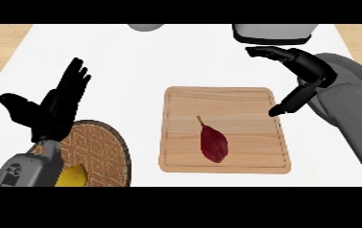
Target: Pick the pear from the cutting board and place it in the pan
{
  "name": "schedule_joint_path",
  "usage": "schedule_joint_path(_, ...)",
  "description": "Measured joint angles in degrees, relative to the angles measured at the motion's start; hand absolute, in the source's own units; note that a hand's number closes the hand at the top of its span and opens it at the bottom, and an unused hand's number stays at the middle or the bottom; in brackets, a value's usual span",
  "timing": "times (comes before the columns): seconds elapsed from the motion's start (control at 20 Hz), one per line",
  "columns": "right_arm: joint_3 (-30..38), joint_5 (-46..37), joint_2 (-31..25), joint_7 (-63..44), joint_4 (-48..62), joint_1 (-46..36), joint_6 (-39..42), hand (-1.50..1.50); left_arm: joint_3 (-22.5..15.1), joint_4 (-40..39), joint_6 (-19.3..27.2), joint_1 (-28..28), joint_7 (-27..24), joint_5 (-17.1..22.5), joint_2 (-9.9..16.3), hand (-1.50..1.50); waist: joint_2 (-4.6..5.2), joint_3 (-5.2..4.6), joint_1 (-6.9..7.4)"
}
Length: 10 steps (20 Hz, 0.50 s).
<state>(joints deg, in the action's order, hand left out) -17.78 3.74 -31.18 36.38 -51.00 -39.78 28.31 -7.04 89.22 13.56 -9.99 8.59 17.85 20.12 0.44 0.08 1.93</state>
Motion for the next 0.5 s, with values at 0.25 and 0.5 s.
schedule_joint_path(0.25, -5.1, -7.6, 1.0, -1.6, -1.6, -5.3, -0.9, -1.50, 0.4, -0.9, 0.5, -1.5, 1.1, -0.6, -0.6, 0.00, -0.20, -0.06, -0.65)
schedule_joint_path(0.5, -10.0, -14.4, 2.8, -3.3, -1.8, -9.2, 0.3, -1.50, 1.6, -0.3, -0.5, -1.0, 1.6, -0.3, 0.1, 0.00, -0.31, -0.09, -0.74)
